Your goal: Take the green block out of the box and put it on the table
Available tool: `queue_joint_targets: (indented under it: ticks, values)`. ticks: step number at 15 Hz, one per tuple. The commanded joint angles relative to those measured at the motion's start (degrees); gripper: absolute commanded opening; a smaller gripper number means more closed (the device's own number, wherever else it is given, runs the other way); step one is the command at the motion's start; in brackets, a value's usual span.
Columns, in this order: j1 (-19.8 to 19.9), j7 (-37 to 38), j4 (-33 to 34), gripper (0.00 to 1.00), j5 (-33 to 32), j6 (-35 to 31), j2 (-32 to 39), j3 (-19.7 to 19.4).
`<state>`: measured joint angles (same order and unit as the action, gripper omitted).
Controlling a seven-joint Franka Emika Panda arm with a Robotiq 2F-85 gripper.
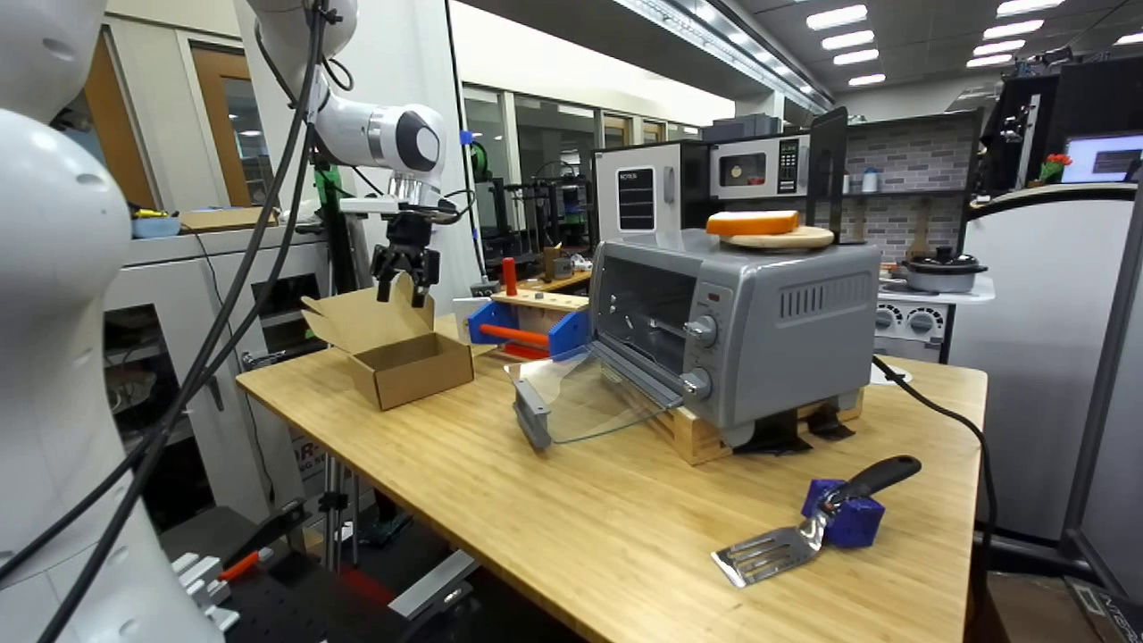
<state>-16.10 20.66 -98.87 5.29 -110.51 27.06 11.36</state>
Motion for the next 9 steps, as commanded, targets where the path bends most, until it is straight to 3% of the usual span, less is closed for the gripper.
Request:
queue_joint_targets:
  ticks: [1, 9]
  values:
    - [-0.31, -1.00, 1.73, 1.00, 1.89, 0.76, 2.08, -0.49]
    - [-0.01, -2.04, 1.59, 1.00, 3.92, 0.76, 4.28, -0.59]
